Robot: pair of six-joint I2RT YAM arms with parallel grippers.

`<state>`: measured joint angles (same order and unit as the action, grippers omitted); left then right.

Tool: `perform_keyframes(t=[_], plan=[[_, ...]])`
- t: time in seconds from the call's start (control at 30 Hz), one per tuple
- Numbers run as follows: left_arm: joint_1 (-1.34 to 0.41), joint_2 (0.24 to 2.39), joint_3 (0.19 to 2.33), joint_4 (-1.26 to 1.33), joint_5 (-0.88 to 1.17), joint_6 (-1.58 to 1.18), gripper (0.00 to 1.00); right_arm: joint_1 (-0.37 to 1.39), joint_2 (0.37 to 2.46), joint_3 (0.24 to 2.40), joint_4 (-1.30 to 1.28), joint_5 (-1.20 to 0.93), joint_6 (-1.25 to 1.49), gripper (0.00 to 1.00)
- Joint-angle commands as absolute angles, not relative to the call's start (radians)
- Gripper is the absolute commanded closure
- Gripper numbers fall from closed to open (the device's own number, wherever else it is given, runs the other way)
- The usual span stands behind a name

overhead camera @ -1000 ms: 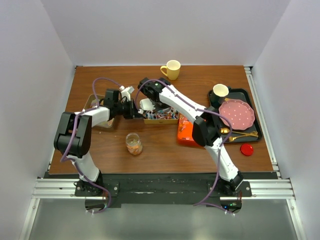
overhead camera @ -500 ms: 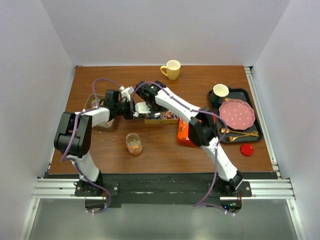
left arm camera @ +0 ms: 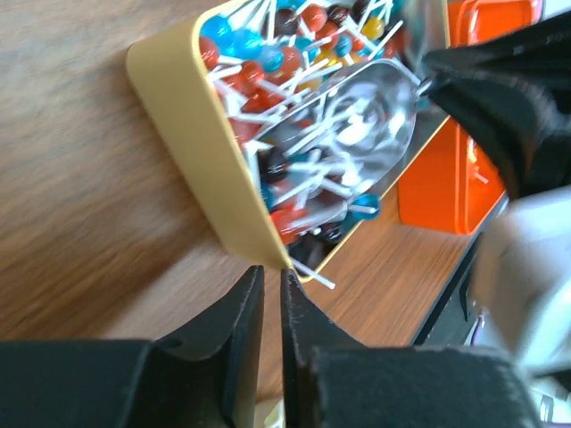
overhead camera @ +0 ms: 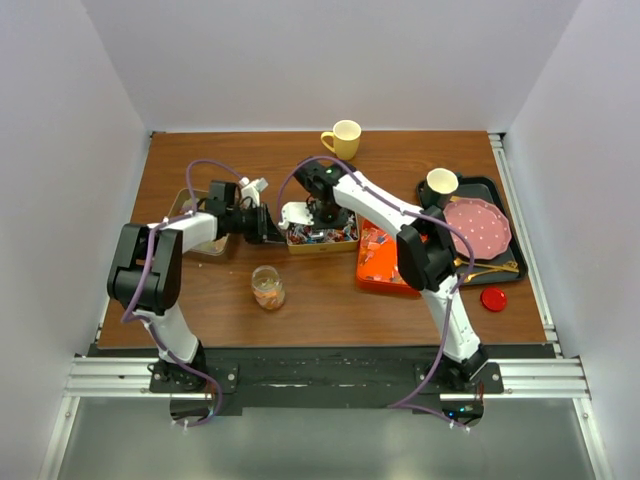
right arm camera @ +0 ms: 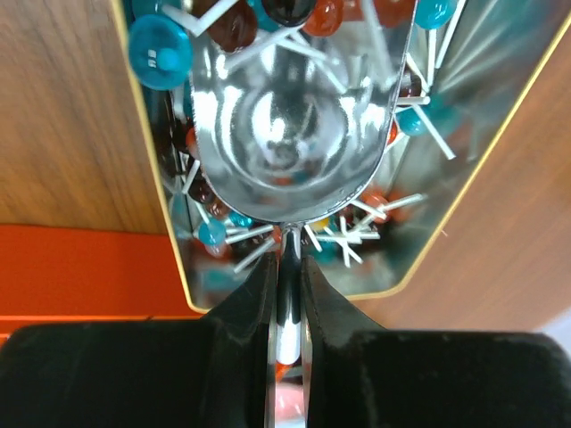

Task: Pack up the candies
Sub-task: Scoop the fake candies from the storage box.

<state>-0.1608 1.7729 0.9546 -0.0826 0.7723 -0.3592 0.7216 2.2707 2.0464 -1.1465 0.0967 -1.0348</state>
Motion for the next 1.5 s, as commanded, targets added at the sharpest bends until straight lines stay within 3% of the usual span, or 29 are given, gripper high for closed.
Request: perform_keyframes(t=[0.0, 0.3, 0.77, 1.17, 1.47], plan=[[-0.13, 1.755, 0.988, -0.172, 0.793, -0.276, 0.8, 0.686, 2.257, 1.997, -1.135, -0.158, -1.065, 1.0], [-0.107, 1.735, 1.009, -0.264, 0.874, -0.187, 0.77, 0.637, 2.197, 1.846, -1.011, -0.206, -1.092, 1.0], [-0.106, 1.761, 1.161, -0.397, 0.988, -0.066, 0.72, 0.609, 2.099, 1.853, -0.98, -0.175, -1.085, 1.0], [-0.068, 1.683, 1.134, -0.36, 0.954, -0.106, 0.71, 0.584, 2.028, 1.799, -0.942, -0.143, -1.071, 1.0], [0.0, 1.562, 1.051, -0.342, 0.819, -0.127, 0.67, 0.644, 1.964, 1.902, -1.092, -0.049, -1.155, 1.0]])
